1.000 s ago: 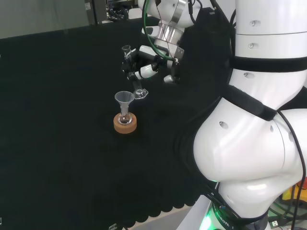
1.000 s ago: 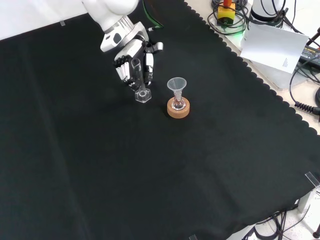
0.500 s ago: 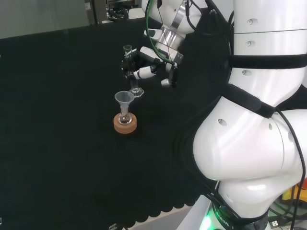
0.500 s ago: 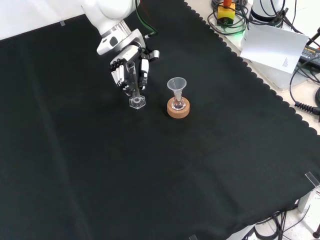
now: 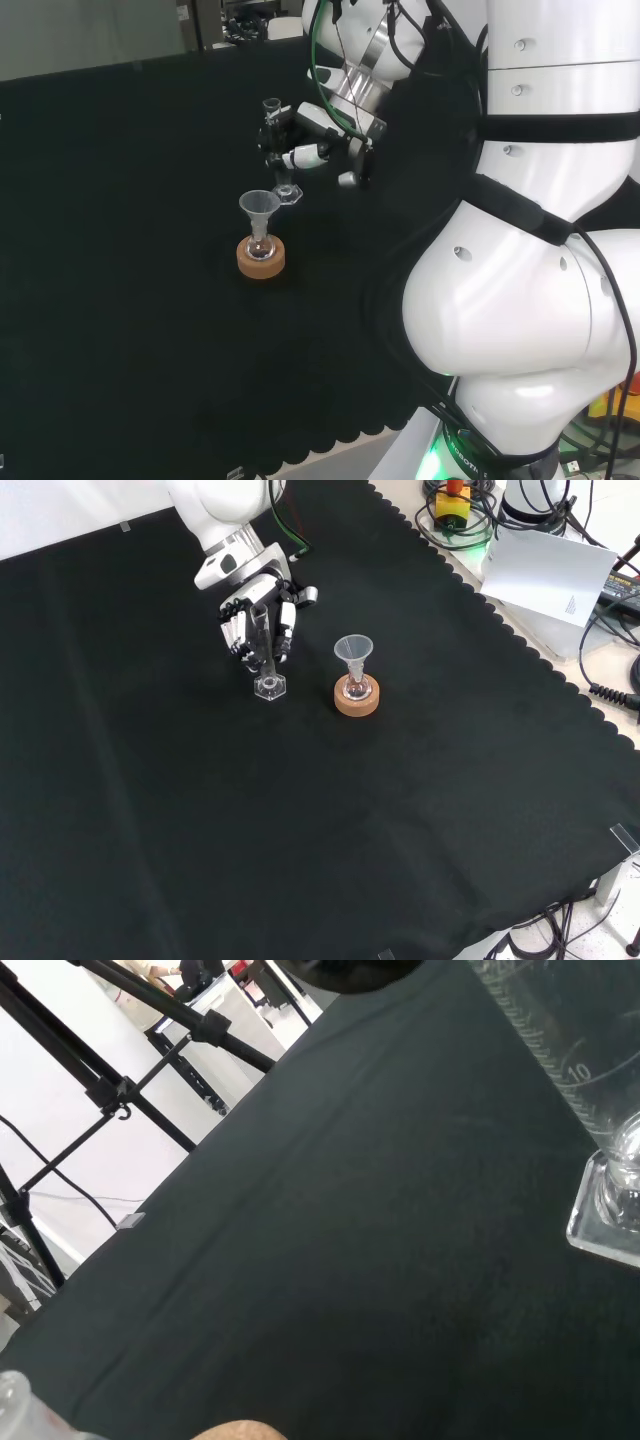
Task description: Put the graduated cylinder back on the table.
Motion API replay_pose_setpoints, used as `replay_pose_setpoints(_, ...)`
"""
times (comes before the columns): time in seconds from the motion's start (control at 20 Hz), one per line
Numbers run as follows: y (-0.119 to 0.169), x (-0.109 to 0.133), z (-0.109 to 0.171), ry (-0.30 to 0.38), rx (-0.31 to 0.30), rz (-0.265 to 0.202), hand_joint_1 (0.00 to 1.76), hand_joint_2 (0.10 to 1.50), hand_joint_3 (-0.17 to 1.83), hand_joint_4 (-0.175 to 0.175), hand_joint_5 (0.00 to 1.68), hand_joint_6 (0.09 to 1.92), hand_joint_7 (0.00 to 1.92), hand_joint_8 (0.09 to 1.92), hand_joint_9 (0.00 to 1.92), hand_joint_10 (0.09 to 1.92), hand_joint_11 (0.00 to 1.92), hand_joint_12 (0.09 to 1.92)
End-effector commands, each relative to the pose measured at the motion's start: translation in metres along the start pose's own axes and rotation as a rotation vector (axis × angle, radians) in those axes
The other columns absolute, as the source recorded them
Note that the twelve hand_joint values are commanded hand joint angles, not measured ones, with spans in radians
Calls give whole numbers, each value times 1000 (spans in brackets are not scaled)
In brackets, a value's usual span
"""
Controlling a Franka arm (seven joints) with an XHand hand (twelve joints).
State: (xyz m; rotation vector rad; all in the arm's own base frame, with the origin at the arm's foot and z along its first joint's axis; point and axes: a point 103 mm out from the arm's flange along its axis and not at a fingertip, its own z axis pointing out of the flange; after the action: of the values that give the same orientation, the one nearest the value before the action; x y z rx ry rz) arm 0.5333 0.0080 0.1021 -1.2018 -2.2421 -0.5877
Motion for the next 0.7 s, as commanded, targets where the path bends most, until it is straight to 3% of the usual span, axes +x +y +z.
replay_pose_setpoints(0.05, -1, -4, 3, 12, -12, 10, 1234, 1086, -5, 39, 1029, 973, 1092, 822, 1456, 87, 1203, 756)
replay_pose_setpoints(0.7, -5, -10, 8, 9, -55, 19, 1232, 1089, -2, 39, 1025, 986, 1076, 842, 1444, 87, 1191, 768)
